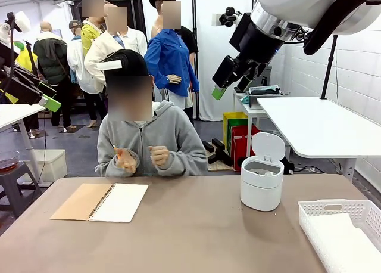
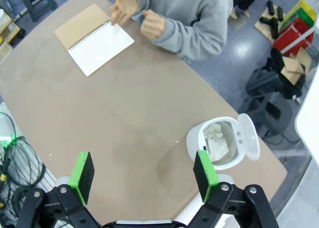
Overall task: Sort the paper based on its condition.
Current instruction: If a person hands you a paper, place it in the Organizing basket , and if it's crumpled, put it in the Trash can.
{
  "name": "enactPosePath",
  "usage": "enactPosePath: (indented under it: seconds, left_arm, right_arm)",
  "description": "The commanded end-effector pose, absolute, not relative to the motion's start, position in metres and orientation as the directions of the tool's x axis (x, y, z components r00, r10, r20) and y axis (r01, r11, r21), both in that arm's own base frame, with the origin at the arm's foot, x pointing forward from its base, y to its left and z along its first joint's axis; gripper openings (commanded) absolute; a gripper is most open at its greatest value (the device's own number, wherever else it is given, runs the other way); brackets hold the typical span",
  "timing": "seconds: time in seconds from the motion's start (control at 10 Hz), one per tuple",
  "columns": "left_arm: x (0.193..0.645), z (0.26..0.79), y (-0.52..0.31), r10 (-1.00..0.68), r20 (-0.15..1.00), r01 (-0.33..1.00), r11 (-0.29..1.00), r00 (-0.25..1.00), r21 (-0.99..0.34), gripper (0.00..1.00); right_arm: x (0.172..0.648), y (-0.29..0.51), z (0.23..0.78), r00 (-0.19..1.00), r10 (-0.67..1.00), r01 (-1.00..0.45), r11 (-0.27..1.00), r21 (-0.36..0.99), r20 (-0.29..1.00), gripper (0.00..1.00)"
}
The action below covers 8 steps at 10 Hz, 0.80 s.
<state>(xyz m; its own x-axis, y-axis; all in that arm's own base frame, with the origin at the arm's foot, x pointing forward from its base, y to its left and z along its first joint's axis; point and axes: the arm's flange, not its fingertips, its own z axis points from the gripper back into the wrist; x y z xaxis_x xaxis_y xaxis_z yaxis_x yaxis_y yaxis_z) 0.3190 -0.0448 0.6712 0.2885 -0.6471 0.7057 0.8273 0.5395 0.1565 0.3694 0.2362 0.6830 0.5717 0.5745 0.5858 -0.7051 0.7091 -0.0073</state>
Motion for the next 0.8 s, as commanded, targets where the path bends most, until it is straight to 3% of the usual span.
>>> enactPosePath:
  seconds: [0.0, 0.7]
  left_arm:
    - [0.3187, 0.67, -0.0438, -0.644, 0.708, 0.83, 0.537, 0.289, 0.149, 1.0]
    - [0.3187, 0.67, -0.0438, -0.644, 0.708, 0.83, 0.537, 0.289, 0.149, 1.0]
  right_arm:
    - [0.3697, 0.2366, 0.6833, 0.577, 0.571, -0.699, 0.715, -0.009, 0.584, 1.0]
    - [0.3697, 0.2366, 0.6833, 0.577, 0.571, -0.699, 0.715, -0.009, 0.584, 1.0]
